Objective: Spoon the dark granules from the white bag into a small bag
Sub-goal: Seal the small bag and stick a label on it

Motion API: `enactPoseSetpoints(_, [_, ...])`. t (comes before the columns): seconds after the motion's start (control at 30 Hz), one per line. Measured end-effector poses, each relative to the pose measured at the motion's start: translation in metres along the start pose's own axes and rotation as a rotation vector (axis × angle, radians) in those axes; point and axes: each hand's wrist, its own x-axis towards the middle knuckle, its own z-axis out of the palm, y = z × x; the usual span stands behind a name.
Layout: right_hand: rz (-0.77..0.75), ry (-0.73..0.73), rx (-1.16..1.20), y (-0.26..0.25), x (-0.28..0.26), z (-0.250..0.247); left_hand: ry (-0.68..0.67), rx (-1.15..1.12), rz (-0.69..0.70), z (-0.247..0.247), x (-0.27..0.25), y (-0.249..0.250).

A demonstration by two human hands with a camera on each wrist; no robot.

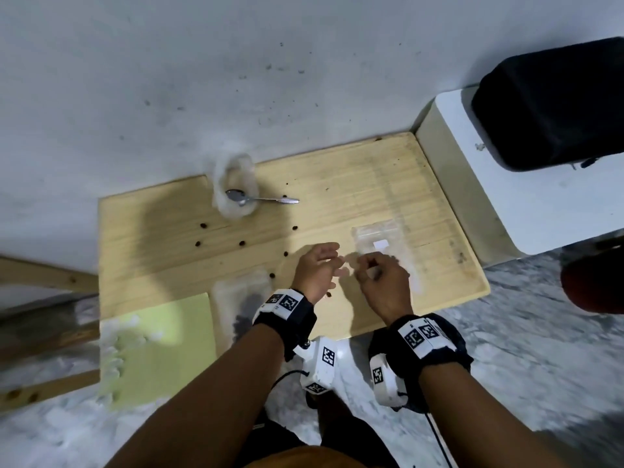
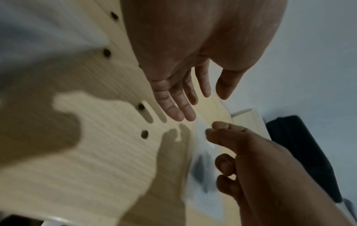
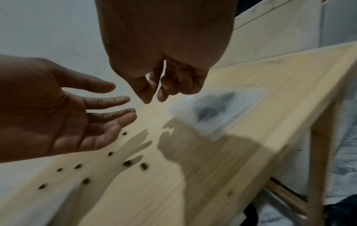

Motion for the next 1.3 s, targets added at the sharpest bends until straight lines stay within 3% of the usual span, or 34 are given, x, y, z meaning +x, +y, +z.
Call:
enactPoseSetpoints(0.17, [-0.028,-0.317,0.05,-0.036,-0.03,0.058,0.164,-0.018,0.063,-0.073,-0.027,-0.009])
enactPoseSetpoints(0.27, [-0.029,-0.405,0.008,-0.051,-0.048,0.083,0.275,-0.042,0.066,-0.118,-0.046,-0.028])
enactPoseSetpoints(0.37, [-0.008,-0.448,-0.102,-0.058,-0.064,0.104,0.386,0.087,0.041,-0.154,-0.062,-0.054])
enactPoseSetpoints(0.57, [0.012,-0.453,-0.275,-0.064,-0.087,0.118,0.368,0.198,-0.092,-0.176,-0.076,-0.093])
enactPoseSetpoints(0.93, [0.026,-0.282,-0.192,-0.07,-0.104,0.12,0.365,0.066,-0.072,-0.173,-0.081,-0.102])
enactPoseSetpoints(1.1, [-0.037,-0.17,-0.013,-0.077,-0.102,0.124,0.364,-0.007,0.013,-0.177,-0.082,-0.097])
enactPoseSetpoints(1.3, [-0.097,-0.367,0.165,-0.107,-0.093,0.147,0.365,-0.095,0.124,-0.203,-0.093,-0.079])
